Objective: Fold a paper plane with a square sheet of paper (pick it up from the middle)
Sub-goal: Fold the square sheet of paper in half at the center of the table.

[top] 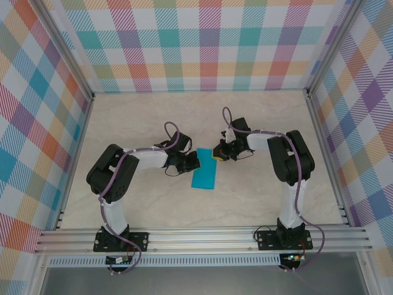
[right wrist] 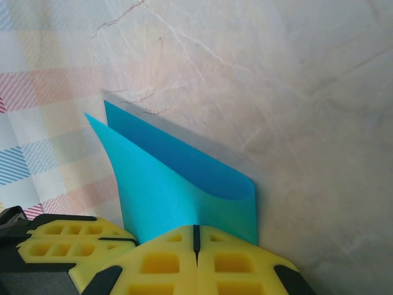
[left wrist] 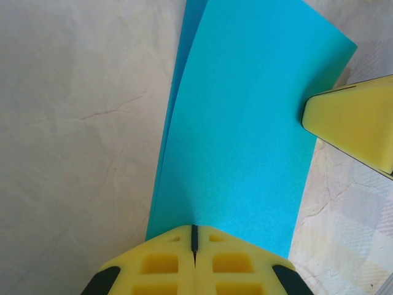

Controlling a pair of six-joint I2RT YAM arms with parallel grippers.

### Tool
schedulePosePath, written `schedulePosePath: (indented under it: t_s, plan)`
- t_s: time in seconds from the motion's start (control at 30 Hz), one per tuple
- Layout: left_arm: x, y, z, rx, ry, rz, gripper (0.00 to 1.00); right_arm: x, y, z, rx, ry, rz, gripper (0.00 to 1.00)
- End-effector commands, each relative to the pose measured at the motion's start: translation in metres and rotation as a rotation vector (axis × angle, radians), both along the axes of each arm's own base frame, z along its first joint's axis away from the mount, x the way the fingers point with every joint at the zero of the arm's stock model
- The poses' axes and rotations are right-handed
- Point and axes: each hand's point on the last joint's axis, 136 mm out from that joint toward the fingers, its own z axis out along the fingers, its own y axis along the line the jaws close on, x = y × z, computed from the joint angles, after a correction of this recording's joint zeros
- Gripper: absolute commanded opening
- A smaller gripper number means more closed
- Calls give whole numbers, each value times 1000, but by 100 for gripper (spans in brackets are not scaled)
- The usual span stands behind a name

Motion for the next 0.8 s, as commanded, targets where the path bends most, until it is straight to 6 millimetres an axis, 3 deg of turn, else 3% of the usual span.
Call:
schedulePosePath:
  t_s: [0.0, 0.17, 0.33, 0.6, 0.77]
  plan:
    - [-35, 31, -40, 177, 133, 1, 0, 0, -2, 4, -6, -1, 15, 0]
    - [-35, 31, -41, 176, 134, 2, 0, 13, 3, 31, 52, -51, 13, 0]
    - [-35, 31, -40, 174, 134, 1, 0, 20, -3, 15, 27, -27, -2, 0]
    - [-35, 32, -39, 176, 130, 1, 0, 13, -12, -18, -48, 37, -14, 0]
    - [-35, 32, -40, 180, 133, -1, 0, 17, -11, -7, -40, 21, -10, 0]
